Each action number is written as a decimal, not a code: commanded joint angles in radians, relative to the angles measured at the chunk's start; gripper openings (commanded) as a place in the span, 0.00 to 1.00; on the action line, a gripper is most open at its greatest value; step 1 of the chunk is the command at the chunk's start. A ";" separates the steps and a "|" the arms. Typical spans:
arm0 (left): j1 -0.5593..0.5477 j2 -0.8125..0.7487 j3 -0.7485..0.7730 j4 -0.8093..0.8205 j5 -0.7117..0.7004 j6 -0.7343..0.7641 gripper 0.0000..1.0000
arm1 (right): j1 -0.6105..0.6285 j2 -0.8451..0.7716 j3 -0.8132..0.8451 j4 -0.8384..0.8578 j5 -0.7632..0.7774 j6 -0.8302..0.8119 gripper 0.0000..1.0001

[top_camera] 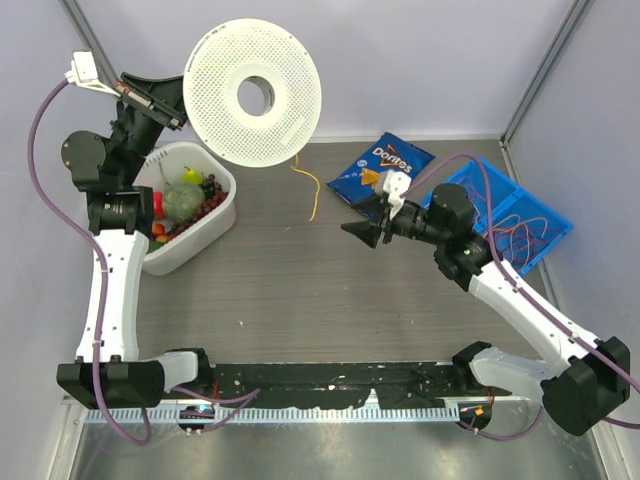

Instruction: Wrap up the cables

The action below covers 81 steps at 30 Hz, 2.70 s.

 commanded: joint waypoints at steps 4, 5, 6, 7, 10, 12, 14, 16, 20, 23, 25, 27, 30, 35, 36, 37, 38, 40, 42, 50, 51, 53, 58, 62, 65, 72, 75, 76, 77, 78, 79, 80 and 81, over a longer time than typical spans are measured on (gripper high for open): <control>-0.018 -0.042 0.005 0.036 -0.028 -0.012 0.00 | 0.120 -0.038 0.052 -0.133 0.003 -0.679 0.56; -0.021 -0.041 0.005 0.033 -0.028 -0.009 0.00 | 0.135 -0.032 0.052 -0.136 0.024 -0.712 0.55; -0.019 -0.041 0.005 0.028 -0.029 -0.006 0.00 | 0.154 -0.029 0.050 -0.131 0.037 -0.767 0.55; -0.021 -0.041 0.005 0.025 -0.029 -0.005 0.00 | 0.163 -0.024 0.047 -0.119 0.061 -0.789 0.55; -0.021 -0.037 0.007 0.018 -0.028 0.003 0.00 | 0.197 -0.007 0.038 -0.098 0.116 -0.888 0.54; -0.051 -0.037 0.010 0.011 -0.029 0.008 0.00 | 0.209 -0.003 0.023 -0.072 0.143 -0.936 0.53; -0.053 -0.037 0.011 0.011 -0.028 0.012 0.00 | 0.214 0.002 0.012 -0.062 0.153 -0.993 0.52; -0.054 -0.036 0.016 0.010 -0.026 0.014 0.00 | 0.214 0.008 0.009 -0.065 0.160 -1.030 0.51; -0.062 -0.031 0.021 0.007 -0.025 0.015 0.00 | 0.214 0.032 0.010 -0.075 0.166 -1.108 0.49; -0.062 -0.028 0.025 0.007 -0.025 0.018 0.00 | 0.215 0.049 0.024 -0.067 0.167 -1.098 0.49; -0.064 -0.030 0.027 0.007 -0.025 0.023 0.00 | 0.214 0.055 0.041 -0.093 0.160 -1.058 0.49; -0.065 -0.030 0.027 0.005 -0.023 0.026 0.00 | 0.215 0.049 0.029 -0.113 0.154 -1.057 0.49; -0.064 -0.027 0.025 0.007 -0.026 0.023 0.00 | 0.215 0.036 -0.003 -0.102 0.152 -1.090 0.47; -0.065 -0.022 0.025 0.014 -0.023 0.014 0.00 | 0.212 0.040 -0.014 -0.078 0.157 -1.097 0.47; -0.067 -0.021 0.025 0.014 -0.025 0.014 0.00 | 0.215 0.043 -0.013 -0.078 0.158 -1.102 0.47; -0.067 -0.021 0.025 0.014 -0.023 0.014 0.00 | 0.217 0.049 -0.010 -0.078 0.161 -1.108 0.47; -0.067 -0.022 0.025 0.014 -0.023 0.014 0.00 | 0.214 0.054 -0.010 -0.073 0.163 -1.120 0.47; -0.067 -0.022 0.025 0.014 -0.022 0.014 0.00 | 0.214 0.060 -0.011 -0.059 0.167 -1.129 0.45; -0.068 -0.022 0.024 0.013 -0.020 0.014 0.00 | 0.212 0.069 -0.013 -0.056 0.172 -1.157 0.43; -0.070 -0.021 0.024 0.011 -0.019 0.012 0.00 | 0.215 0.081 -0.043 -0.032 0.203 -1.255 0.31; -0.073 -0.022 0.022 0.011 -0.019 0.012 0.00 | 0.214 0.083 -0.042 -0.030 0.201 -1.258 0.27; -0.074 -0.022 0.016 0.011 -0.017 0.014 0.00 | 0.214 0.088 -0.042 -0.022 0.200 -1.261 0.22; -0.078 -0.028 0.005 0.005 -0.016 0.020 0.00 | 0.214 0.089 -0.046 0.013 0.198 -1.258 0.15; -0.081 -0.030 0.005 0.005 -0.016 0.021 0.00 | 0.215 0.083 -0.046 0.030 0.195 -1.238 0.18; -0.081 -0.030 0.007 0.002 -0.016 0.021 0.00 | 0.214 0.072 -0.057 0.042 0.189 -1.235 0.20; -0.087 -0.027 0.004 -0.001 -0.017 0.028 0.00 | 0.214 0.066 -0.068 0.041 0.172 -1.252 0.24; -0.087 -0.028 0.005 -0.004 -0.017 0.031 0.00 | 0.215 0.072 -0.060 0.030 0.173 -1.263 0.23; -0.087 -0.031 0.004 -0.004 -0.017 0.031 0.00 | 0.214 0.074 -0.060 0.030 0.173 -1.269 0.23; -0.087 -0.033 0.002 -0.005 -0.017 0.032 0.00 | 0.214 0.074 -0.062 0.030 0.172 -1.272 0.20; -0.088 -0.033 0.001 -0.007 -0.017 0.032 0.00 | 0.214 0.074 -0.062 0.028 0.172 -1.272 0.18; -0.088 -0.034 -0.001 -0.007 -0.017 0.032 0.00 | 0.214 0.074 -0.060 0.027 0.172 -1.274 0.12; -0.090 -0.034 -0.001 -0.009 -0.017 0.034 0.00 | 0.212 0.072 -0.059 0.025 0.170 -1.272 0.10; -0.090 -0.033 -0.002 -0.010 -0.016 0.034 0.00 | 0.214 0.071 -0.059 0.024 0.169 -1.271 0.03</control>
